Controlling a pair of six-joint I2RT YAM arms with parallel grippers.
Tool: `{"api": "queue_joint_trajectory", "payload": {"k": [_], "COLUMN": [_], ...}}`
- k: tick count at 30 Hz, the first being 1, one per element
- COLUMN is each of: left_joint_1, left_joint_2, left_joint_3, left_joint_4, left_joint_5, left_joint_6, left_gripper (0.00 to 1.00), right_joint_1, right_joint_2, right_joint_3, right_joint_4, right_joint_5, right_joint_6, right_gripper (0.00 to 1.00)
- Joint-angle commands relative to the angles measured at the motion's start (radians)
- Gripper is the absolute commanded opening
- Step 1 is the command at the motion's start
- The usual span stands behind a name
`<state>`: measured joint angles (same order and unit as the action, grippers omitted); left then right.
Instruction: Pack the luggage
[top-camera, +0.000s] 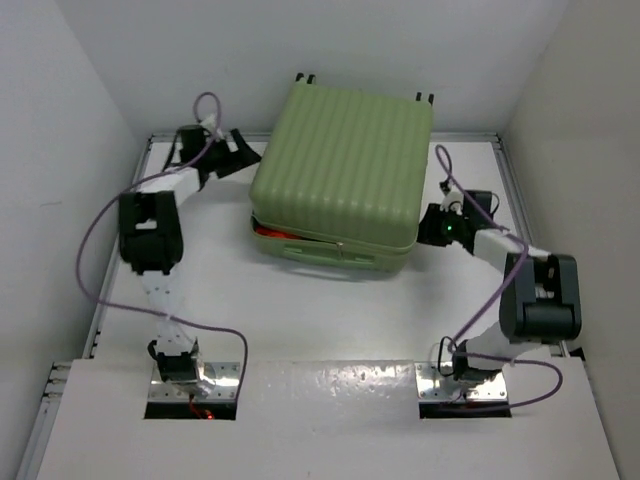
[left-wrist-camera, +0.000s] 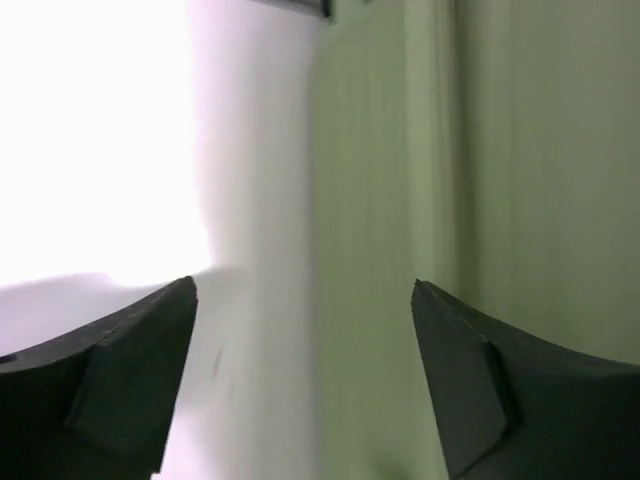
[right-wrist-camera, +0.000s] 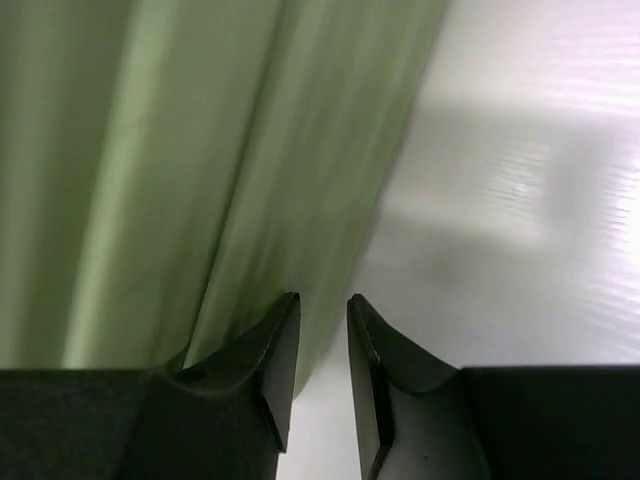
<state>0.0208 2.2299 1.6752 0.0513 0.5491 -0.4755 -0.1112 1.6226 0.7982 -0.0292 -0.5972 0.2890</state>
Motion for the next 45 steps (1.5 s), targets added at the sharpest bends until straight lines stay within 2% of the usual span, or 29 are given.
{"api": "queue_joint_trajectory", "payload": {"k": [1,2,4,5,6,7,8,11,15,18,20,21,22,23,25,26,28,29,30,31,32,33,35,37,38,39,40,45], "left_joint_1": [0.153,0.187,0.267,0.286,0.304,0.341,0.356,0.401,0.427,0.438,0.409,0.398,0.377,0.367,0.343,0.311,0.278,0.266,0.237,0.222,0.206,0.186,0.172,0.163,0.154,0.154,0.143,0.134], "left_joint_2": [-0.404,-0.456,-0.599,-0.639,-0.68,-0.769,-0.817,-0.99,-1.079,-1.069,-1.047,-1.032,-0.991,-0.962,-0.899,-0.826,-0.741,-0.696,-0.597,-0.543,-0.483,-0.375,-0.29,-0.193,-0.168,-0.145,-0.095,0.011], "left_joint_3": [-0.173,-0.204,-0.265,-0.278,-0.296,-0.363,-0.405,-0.551,-0.672,-0.73,-0.753,-0.753,-0.753,-0.753,-0.753,-0.744,-0.721,-0.707,-0.656,-0.617,-0.568,-0.463,-0.333,-0.266,-0.203,-0.178,-0.116,0.003], "left_joint_4": [0.227,0.19,0.005,-0.077,-0.203,-0.24,-0.27,-0.37,-0.468,-0.513,-0.522,-0.522,-0.504,-0.492,-0.434,-0.401,-0.331,-0.227,-0.194,-0.177,-0.163,-0.174,-0.174,-0.174,-0.174,-0.174,-0.165,-0.186], "left_joint_5": [-0.153,-0.191,-0.233,-0.233,-0.233,-0.233,-0.223,-0.232,-0.284,-0.317,-0.375,-0.391,-0.405,-0.405,-0.414,-0.414,-0.394,-0.352,-0.315,-0.302,-0.285,-0.273,-0.262,-0.25,-0.238,-0.226,-0.213,-0.13], "left_joint_6": [-0.199,-0.216,-0.233,-0.233,-0.201,-0.201,-0.192,-0.169,-0.169,-0.192,-0.203,-0.203,-0.227,-0.238,-0.256,-0.256,-0.256,-0.232,-0.232,-0.218,-0.207,-0.195,-0.183,-0.16,-0.131,-0.115,-0.082,-0.051], "left_gripper": [0.91,0.91,0.91,0.91,0.91,0.91,0.91,0.91,0.92,0.92,0.92,0.92,0.92,0.92,0.92,0.91,0.87,0.85,0.85,0.84,0.83,0.81,0.8,0.8,0.8,0.8,0.8,0.81], "right_joint_1": [0.198,0.259,0.327,0.45,0.493,0.534,0.647,0.804,0.988,1.012,0.971,0.888,0.859,0.779,0.642,0.486,0.371,0.316,0.153,0.116,0.017,-0.06,-0.096,-0.128,-0.139,-0.14,-0.139,-0.104], "right_joint_2": [-0.176,-0.252,-0.32,-0.345,-0.354,-0.354,-0.33,-0.238,-0.185,-0.253,-0.365,-0.404,-0.437,-0.548,-0.614,-0.682,-0.685,-0.67,-0.602,-0.568,-0.526,-0.394,-0.189,-0.083,0.072,0.124,0.173,0.588], "right_joint_3": [-0.138,-0.16,-0.244,-0.269,-0.272,-0.269,-0.255,-0.183,-0.085,-0.063,-0.1,-0.109,-0.123,-0.129,-0.132,-0.122,-0.093,-0.079,-0.051,-0.016,0.007,0.088,0.21,0.287,0.418,0.461,0.586,0.808], "right_joint_4": [0.22,0.245,0.348,0.371,0.435,0.449,0.466,0.575,0.621,0.551,0.462,0.437,0.343,0.306,0.179,0.134,0.103,0.097,0.103,0.11,0.138,0.179,0.221,0.253,0.253,0.261,0.27,0.354], "right_joint_5": [-0.116,-0.105,-0.049,-0.029,0.018,0.037,0.056,0.126,0.105,0.068,0.077,0.08,0.1,0.111,0.199,0.235,0.258,0.248,0.237,0.222,0.179,0.178,0.165,0.171,0.165,0.154,0.122,0.016], "right_joint_6": [0.102,0.139,0.179,0.2,0.197,0.194,0.182,0.176,0.064,-0.005,-0.002,0.016,0.016,0.01,-0.019,-0.045,-0.079,-0.083,-0.077,-0.026,-0.01,0.049,0.084,0.139,0.201,0.222,0.237,0.403], "right_gripper": [0.28,0.28,0.28,0.3,0.31,0.31,0.31,0.31,0.33,0.33,0.33,0.33,0.33,0.34,0.36,0.38,0.39,0.39,0.39,0.39,0.4,0.4,0.4,0.4,0.4,0.4,0.4,0.4]}}
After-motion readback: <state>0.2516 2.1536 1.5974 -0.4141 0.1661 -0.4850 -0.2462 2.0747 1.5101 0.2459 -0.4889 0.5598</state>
